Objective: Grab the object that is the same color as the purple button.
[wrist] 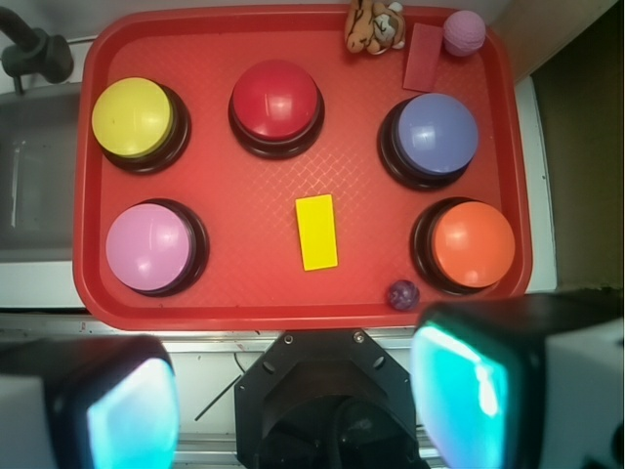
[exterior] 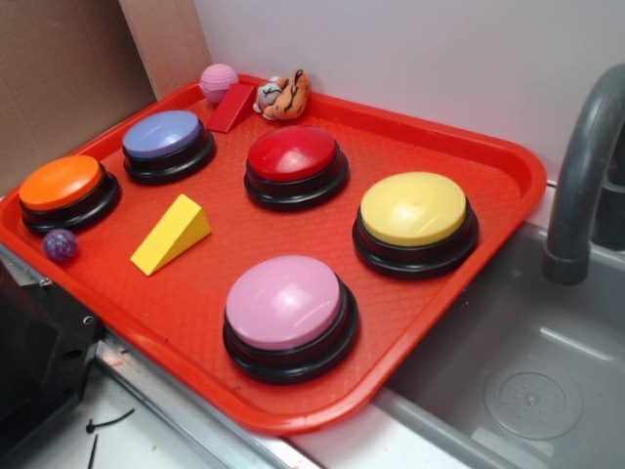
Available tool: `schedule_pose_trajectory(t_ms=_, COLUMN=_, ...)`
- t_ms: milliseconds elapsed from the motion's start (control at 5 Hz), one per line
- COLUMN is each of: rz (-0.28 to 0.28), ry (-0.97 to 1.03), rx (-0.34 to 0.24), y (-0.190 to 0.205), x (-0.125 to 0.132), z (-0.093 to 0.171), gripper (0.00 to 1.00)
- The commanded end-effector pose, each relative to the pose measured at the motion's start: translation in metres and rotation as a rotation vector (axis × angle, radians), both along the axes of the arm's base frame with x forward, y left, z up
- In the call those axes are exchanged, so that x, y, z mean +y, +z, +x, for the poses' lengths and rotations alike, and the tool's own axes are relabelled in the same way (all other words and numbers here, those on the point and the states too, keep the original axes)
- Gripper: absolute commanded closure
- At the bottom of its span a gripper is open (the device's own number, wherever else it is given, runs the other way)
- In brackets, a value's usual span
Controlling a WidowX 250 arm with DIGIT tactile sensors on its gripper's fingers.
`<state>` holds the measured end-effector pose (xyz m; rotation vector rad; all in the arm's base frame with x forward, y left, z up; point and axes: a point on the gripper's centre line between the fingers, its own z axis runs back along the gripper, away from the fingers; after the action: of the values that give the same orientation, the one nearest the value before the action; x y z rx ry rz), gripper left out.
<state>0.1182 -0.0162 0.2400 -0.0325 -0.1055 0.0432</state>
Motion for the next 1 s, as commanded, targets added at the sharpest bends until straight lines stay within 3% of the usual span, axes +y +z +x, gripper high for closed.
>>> schedule_pose_trajectory(t_ms=0, rz=0.000, ry=0.000, rx=0.000, y=0.000, x=0.000, z=0.000, gripper=0.00)
schedule_pose_trajectory(t_ms=400, rz=-0.084, ry=0.163, rx=-0.112, y=-0.030, x=0.024, z=-0.011, gripper=0.00)
schedule_pose_trajectory(t_ms=600, rz=-0.093, ry=0.261, rx=-0.101, y=-0.054, x=0.043, z=-0.016, gripper=0.00)
schedule_pose_trajectory(t_ms=800, rz=-0.062, ry=0.355, rx=-0.130, y=-0.085, x=0.060, z=-0.016, gripper=0.00)
